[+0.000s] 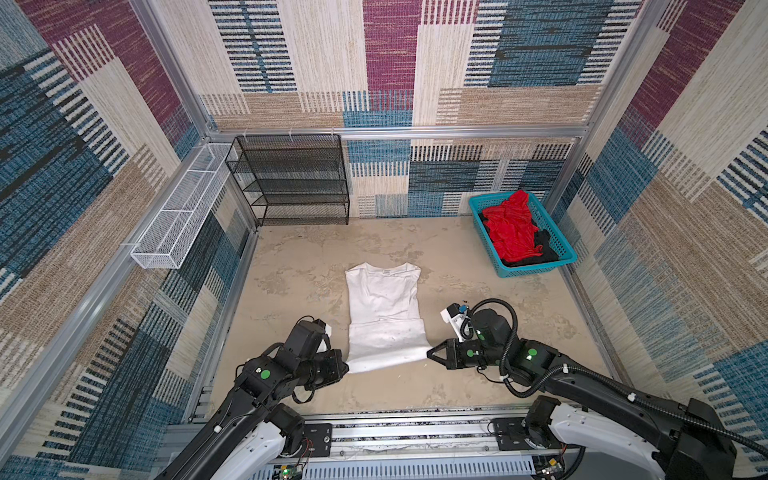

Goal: Fold and stack the t-shirts
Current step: 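Lift the near edge with both grippers and fold it over toward the collar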

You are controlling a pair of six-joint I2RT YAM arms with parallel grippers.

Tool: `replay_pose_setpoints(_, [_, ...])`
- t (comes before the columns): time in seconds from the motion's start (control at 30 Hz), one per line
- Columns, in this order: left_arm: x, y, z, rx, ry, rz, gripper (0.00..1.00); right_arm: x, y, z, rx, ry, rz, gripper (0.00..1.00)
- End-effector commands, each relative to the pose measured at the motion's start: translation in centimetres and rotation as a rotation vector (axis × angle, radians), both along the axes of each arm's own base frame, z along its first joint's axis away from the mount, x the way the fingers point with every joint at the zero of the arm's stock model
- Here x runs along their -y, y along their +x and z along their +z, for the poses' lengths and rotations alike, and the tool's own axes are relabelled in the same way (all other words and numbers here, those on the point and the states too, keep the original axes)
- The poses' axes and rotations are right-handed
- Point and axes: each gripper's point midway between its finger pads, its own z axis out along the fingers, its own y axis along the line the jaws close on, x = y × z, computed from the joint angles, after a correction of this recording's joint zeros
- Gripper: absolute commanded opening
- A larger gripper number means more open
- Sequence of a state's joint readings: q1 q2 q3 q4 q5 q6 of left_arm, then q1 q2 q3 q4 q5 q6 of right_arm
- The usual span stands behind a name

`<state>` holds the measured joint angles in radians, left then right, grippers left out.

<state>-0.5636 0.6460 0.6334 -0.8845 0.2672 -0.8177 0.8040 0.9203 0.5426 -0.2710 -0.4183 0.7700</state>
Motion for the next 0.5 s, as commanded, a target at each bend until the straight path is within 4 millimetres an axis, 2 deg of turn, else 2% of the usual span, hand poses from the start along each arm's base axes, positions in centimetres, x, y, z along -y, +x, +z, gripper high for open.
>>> replay_pose_setpoints(0.0, [-0.3,-0.1,1.8,0.021,-0.004,0.017,0.00,0.1,0.6,1.9,0.020,0.011,-0.041,0.00])
replay_pose_setpoints(0.17, [0.0,2.2,5.8,0.134,0.012,0.018,0.00,0.0,2.2,4.1,0.081,-0.002,-0.085,0.00])
replay_pose_setpoints(0.3, [0.0,5.1,8.9,0.229,0.068,0.039,0.00,-0.1,4.4,6.0,0.144,-0.020,-0.151,0.00])
replay_pose_setpoints(0.47, [0.6,8.5,10.9,0.294,0.134,0.047,0.00,0.0,7.0,7.4,0.197,-0.035,-0.220,0.00])
